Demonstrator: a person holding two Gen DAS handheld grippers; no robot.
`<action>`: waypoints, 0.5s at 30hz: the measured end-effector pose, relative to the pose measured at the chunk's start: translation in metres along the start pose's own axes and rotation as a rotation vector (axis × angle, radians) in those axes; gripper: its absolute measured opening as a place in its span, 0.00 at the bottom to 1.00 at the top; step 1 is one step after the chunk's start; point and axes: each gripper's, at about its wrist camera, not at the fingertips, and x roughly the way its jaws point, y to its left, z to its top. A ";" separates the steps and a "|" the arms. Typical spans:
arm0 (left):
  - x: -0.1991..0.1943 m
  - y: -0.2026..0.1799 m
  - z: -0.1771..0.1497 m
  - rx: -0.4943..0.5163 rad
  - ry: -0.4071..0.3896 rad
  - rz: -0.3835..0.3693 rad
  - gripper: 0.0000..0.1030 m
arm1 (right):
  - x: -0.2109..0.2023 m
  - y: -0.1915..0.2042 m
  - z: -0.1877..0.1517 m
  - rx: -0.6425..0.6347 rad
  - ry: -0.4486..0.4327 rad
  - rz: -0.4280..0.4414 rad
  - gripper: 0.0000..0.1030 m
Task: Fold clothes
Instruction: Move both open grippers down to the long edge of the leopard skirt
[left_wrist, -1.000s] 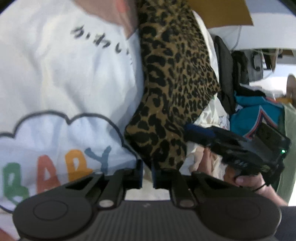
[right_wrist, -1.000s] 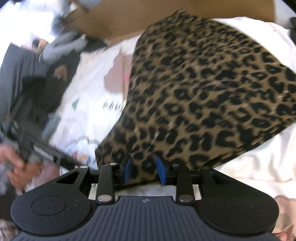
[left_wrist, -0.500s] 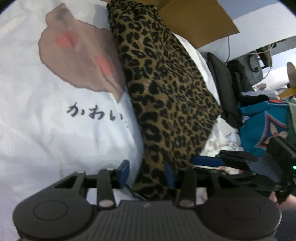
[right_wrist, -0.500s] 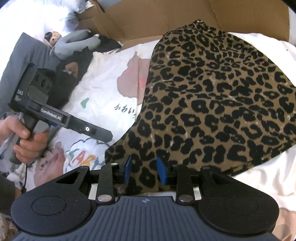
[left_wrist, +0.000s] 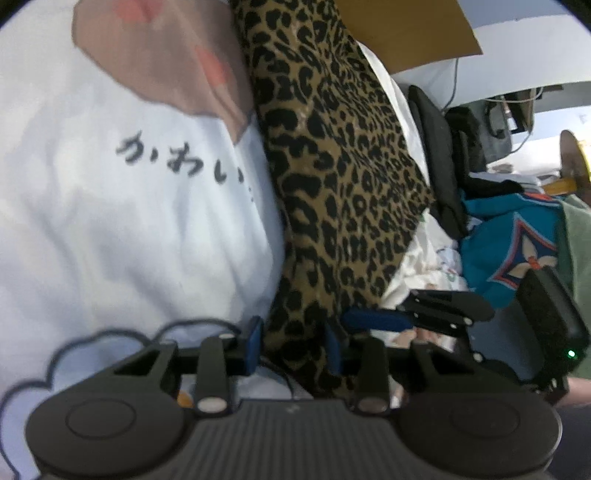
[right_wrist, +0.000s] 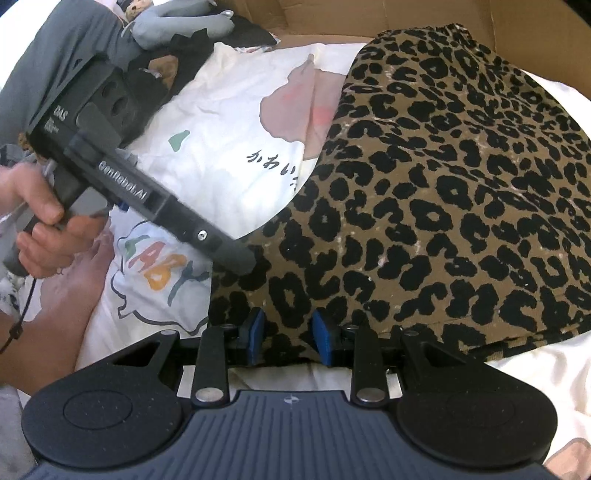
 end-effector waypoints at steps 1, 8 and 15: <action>0.000 0.001 -0.002 -0.005 0.004 -0.016 0.36 | -0.001 -0.001 -0.001 0.005 -0.001 0.003 0.35; -0.005 0.006 -0.010 -0.039 -0.034 -0.162 0.36 | -0.016 -0.019 0.001 0.081 -0.027 -0.028 0.35; 0.009 0.009 -0.004 -0.064 -0.064 -0.138 0.36 | -0.031 -0.050 0.008 0.190 -0.083 -0.111 0.35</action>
